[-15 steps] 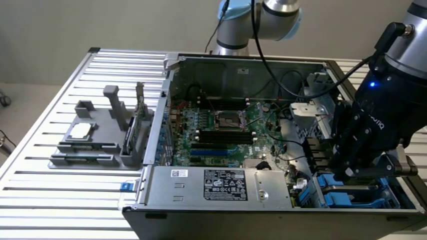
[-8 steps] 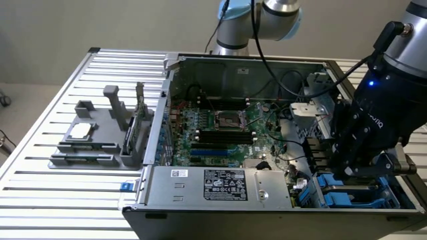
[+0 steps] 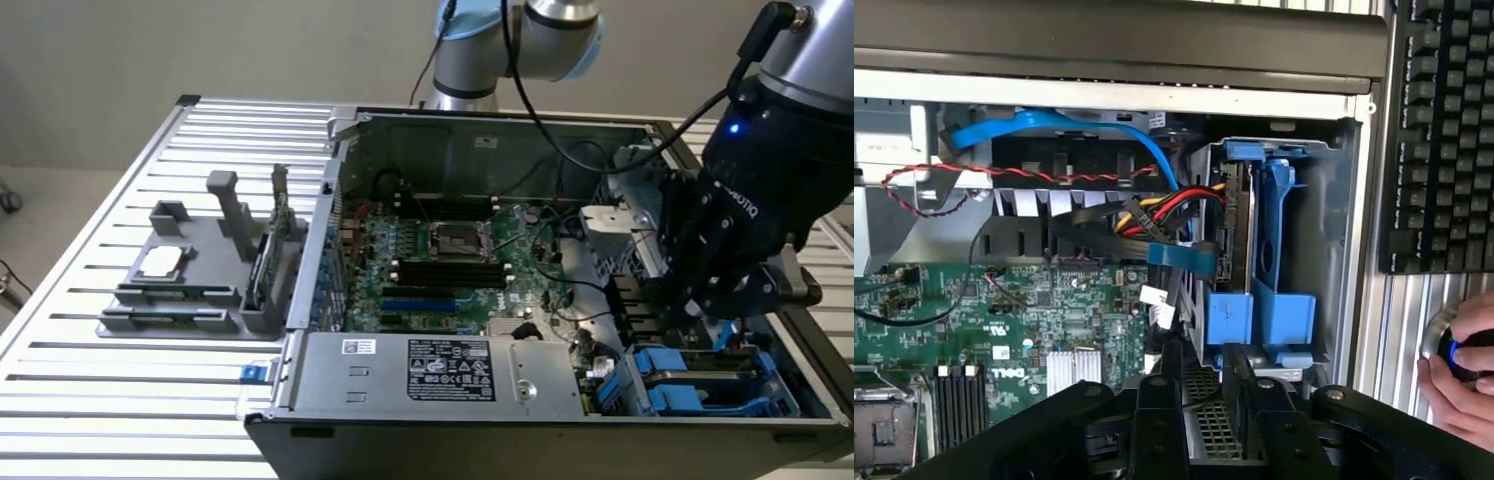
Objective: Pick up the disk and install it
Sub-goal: 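Insert the second disk wire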
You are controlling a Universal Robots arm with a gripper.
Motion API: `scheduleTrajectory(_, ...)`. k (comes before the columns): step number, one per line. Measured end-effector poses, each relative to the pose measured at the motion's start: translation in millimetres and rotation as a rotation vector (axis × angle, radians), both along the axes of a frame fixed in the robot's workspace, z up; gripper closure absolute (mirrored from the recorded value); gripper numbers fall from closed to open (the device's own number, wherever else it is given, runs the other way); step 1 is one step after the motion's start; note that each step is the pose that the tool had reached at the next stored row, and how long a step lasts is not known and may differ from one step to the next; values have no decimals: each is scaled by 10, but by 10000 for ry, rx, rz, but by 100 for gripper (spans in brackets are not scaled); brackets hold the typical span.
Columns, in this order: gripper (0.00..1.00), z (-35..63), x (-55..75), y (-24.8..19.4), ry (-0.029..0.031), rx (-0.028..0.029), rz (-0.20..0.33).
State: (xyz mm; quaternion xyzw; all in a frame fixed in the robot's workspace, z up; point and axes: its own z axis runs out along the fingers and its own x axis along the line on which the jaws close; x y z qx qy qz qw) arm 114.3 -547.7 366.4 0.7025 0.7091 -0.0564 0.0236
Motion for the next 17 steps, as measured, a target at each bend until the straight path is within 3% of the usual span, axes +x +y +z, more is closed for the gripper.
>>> scheduleTrajectory(7,69,43,151,42,1,-3,-15)
scheduleTrajectory(11,69,63,204,76,0,-32,-51)
scheduleTrajectory(13,69,79,236,85,0,-85,-88)
scheduleTrajectory(17,69,90,258,86,-6,-254,-233)
